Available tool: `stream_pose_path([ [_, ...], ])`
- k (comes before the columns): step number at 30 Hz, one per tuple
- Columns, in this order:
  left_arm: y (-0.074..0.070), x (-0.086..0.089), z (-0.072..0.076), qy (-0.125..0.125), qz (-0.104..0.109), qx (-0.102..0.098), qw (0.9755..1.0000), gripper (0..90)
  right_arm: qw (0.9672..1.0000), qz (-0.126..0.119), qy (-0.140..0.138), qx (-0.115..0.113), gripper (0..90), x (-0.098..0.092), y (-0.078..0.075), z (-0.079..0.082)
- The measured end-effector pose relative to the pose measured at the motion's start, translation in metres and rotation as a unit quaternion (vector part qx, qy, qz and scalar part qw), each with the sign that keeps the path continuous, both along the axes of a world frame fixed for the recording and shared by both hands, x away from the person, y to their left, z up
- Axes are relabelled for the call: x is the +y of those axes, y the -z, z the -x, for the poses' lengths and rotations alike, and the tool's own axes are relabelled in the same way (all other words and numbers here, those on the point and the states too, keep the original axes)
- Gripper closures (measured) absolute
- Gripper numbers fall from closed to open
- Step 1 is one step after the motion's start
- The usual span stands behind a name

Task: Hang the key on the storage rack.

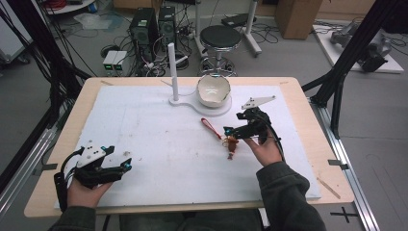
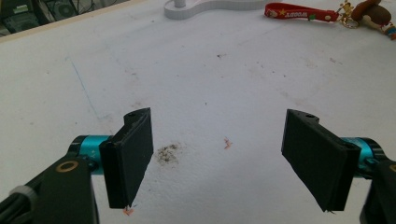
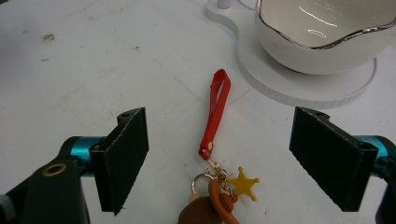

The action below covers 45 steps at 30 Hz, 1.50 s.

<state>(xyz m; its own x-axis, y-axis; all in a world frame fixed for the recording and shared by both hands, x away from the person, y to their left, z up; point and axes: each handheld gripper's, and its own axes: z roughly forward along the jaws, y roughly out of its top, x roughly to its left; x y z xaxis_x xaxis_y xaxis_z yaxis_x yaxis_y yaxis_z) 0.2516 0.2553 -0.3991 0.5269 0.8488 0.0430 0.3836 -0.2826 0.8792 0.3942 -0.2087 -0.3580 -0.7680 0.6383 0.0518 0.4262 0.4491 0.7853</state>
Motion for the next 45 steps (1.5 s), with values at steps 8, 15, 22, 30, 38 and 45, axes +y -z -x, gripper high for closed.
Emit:
stream_pose_path([
  [8,0.000,0.000,0.000,-0.001,-0.001,0.000,1.0000,25.4,0.9998,0.010,-0.001,0.017,24.4,0.014,0.000,-0.014],
  [15,0.000,0.000,0.000,0.000,0.000,-0.001,1.0000,25.4,0.9989,0.034,-0.007,0.030,31.4,0.034,0.007,-0.024],
  [22,-0.001,0.000,0.000,0.000,0.000,-0.001,1.0000,25.4,0.9978,0.053,-0.009,0.039,37.1,0.042,0.016,-0.031],
  [30,-0.001,0.001,0.000,0.000,-0.001,-0.002,1.0000,25.4,0.9954,0.071,-0.004,0.064,44.0,0.046,0.026,-0.038],
  [38,-0.001,0.001,0.000,-0.001,-0.002,-0.002,1.0000,25.4,0.9932,0.084,-0.005,0.080,48.7,0.051,0.036,-0.042],
  [45,-0.001,0.001,0.000,0.000,-0.003,-0.002,1.0000,25.4,0.9920,0.091,-0.006,0.087,51.9,0.054,0.041,-0.045],
])
